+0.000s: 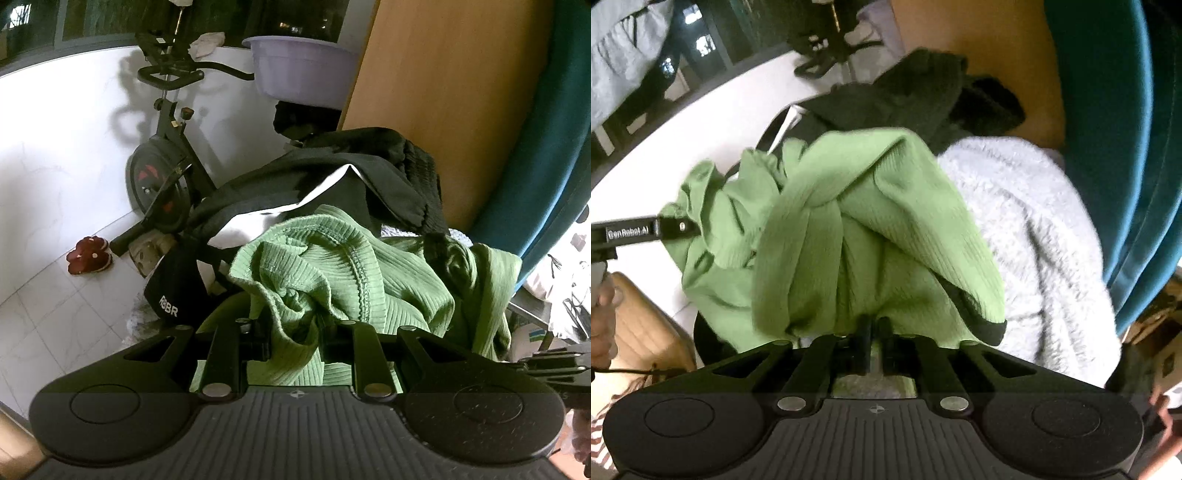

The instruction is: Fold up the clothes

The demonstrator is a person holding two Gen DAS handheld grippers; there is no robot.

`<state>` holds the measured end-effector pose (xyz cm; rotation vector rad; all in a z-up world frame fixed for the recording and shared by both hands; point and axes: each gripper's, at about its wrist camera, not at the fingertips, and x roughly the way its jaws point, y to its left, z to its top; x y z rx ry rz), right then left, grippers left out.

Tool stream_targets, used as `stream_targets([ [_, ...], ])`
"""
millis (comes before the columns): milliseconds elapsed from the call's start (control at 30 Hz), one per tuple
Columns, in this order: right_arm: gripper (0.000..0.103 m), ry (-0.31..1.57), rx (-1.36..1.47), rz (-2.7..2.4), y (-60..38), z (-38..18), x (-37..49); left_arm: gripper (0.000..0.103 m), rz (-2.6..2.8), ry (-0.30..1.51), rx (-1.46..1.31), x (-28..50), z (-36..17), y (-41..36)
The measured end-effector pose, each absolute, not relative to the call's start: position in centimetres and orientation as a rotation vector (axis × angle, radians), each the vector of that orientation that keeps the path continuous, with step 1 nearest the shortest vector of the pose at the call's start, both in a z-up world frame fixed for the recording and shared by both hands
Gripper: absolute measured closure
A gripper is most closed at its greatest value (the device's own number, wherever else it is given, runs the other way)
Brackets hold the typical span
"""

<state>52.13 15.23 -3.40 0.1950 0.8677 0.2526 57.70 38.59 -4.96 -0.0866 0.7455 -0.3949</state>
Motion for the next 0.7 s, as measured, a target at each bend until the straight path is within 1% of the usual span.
stream_targets([
  [33,0.081,0.85,0.181,0.232,15.2,-3.0,52.3,0.081,-0.395,0.745,-0.085,57.7,-5.0,38.5],
  [100,0.054,0.788,0.091,0.215,15.5,-1.8,51.9,0.081,-0.395,0.746,-0.092,57.6,-5.0,38.6],
  [133,0.048,0.756,0.047,0.205,15.6,-1.2,51.8,0.081,-0.395,0.746,-0.096,57.6,-5.0,38.7],
  [167,0.032,0.725,0.002,0.197,15.8,-0.6,51.6,0.081,-0.395,0.746,-0.1,57.6,-5.0,38.8],
  [200,0.022,0.708,-0.062,0.195,16.2,-0.3,51.7,0.081,-0.395,0.745,-0.101,57.6,-5.0,38.8],
  [267,0.018,0.675,-0.173,0.209,17.3,-0.1,52.4,0.081,-0.395,0.745,-0.097,57.5,-5.0,38.8],
  [333,0.012,0.64,-0.252,0.238,18.3,0.0,52.9,0.081,-0.394,0.744,-0.097,57.5,-5.0,38.8],
  [367,0.005,0.637,-0.276,0.261,18.7,0.0,53.1,0.081,-0.394,0.745,-0.097,57.4,-5.0,38.7],
  [400,0.001,0.634,-0.3,0.285,19.2,-0.1,53.4,0.081,-0.394,0.745,-0.096,57.5,-5.0,38.7],
  [467,0.001,0.653,-0.36,0.318,20.3,-0.9,54.3,0.081,-0.393,0.745,-0.096,57.5,-4.9,38.7],
  [500,0.003,0.669,-0.394,0.322,20.8,-1.5,54.8,0.081,-0.393,0.745,-0.093,57.4,-4.9,38.7],
  [533,0.006,0.685,-0.427,0.326,21.3,-2.1,55.2,0.081,-0.393,0.744,-0.091,57.3,-4.9,38.7],
  [600,0.04,0.719,-0.383,0.342,21.4,-2.5,55.9,0.081,-0.393,0.744,-0.088,57.2,-4.8,38.7],
  [633,0.047,0.739,-0.335,0.347,21.3,-2.4,56.2,0.081,-0.394,0.744,-0.088,57.1,-4.8,38.7],
  [667,0.063,0.758,-0.287,0.352,21.1,-2.4,56.5,0.081,-0.393,0.743,-0.085,57.0,-4.8,38.7],
  [700,0.073,0.766,-0.239,0.345,20.7,-2.0,56.5,0.081,-0.395,0.741,-0.081,56.9,-4.8,38.7],
])
